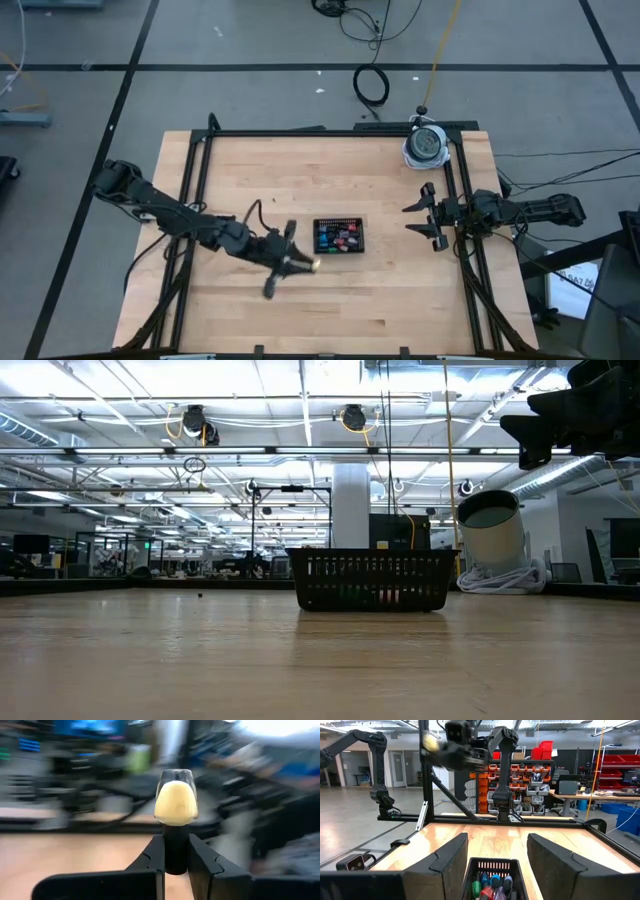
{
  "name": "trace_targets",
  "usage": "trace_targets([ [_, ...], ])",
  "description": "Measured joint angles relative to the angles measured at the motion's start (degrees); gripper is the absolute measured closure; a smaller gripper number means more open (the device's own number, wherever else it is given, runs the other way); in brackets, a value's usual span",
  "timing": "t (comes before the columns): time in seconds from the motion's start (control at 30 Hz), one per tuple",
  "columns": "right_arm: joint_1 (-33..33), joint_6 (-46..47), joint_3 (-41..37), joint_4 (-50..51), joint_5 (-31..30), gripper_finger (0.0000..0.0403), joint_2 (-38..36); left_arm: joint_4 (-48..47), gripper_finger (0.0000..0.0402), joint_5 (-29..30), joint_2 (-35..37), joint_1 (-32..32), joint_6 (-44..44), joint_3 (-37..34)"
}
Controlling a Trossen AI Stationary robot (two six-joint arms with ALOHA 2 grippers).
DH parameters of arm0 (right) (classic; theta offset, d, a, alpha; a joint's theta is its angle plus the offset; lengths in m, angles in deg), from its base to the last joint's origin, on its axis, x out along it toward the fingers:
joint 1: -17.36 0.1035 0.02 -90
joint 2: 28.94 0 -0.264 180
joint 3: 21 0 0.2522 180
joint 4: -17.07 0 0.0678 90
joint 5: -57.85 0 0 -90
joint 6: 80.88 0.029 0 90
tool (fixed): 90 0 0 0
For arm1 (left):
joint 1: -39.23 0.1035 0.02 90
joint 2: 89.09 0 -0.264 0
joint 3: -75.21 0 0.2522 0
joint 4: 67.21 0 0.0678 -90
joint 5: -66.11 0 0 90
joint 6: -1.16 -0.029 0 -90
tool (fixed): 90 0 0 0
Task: Pick & Place Nail Polish
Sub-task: Put the yellow nail polish into the black bin
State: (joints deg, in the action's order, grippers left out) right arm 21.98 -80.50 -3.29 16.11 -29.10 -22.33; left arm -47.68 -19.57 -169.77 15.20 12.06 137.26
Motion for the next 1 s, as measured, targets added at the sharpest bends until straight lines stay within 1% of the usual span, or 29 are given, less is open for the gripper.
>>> trace_targets([
  [0.07,0.0,0.0,0.0,-0.01,0.0,0.0211,0.0,-3.11,0.0367,7.22,-0.67,0.29,-4.41,0.02],
  [0.13,0.0,0.0,0.0,0.0,-0.02,0.0211,0.0,-5.38,0.0367,11.8,-1.96,1.26,-5.64,0.02],
  [0.27,0.01,0.0,0.0,-0.08,-0.02,0.0211,0.0,-6.89,0.0367,12.21,-5.61,5.9,-1.81,0.02],
  [0.4,0.0,0.0,0.0,-0.14,0.0,0.0211,-0.02,-9.83,0.0367,7.42,-10.85,11.79,3.34,0.02],
  [0.63,0.01,0.0,0.0,-0.15,-0.02,0.0211,-0.02,-9.6,0.0367,-0.61,-19.05,18.3,5.71,0.02],
  [0.83,0.0,0.0,-0.02,-0.15,-0.02,0.0211,-0.02,-9.45,0.0367,-7.77,-23.38,19.67,4.69,2.79],
  [0.93,0.0,0.0,-0.04,-0.11,-0.01,0.0211,-0.02,-9.4,0.0367,-8.23,-24.7,19.54,3.08,4.27],
  [1.0,0.01,0.0,-0.04,-0.11,-0.01,0.0211,-0.02,-9.52,0.0351,-7.88,-24.81,19.65,3.09,4.67],
])
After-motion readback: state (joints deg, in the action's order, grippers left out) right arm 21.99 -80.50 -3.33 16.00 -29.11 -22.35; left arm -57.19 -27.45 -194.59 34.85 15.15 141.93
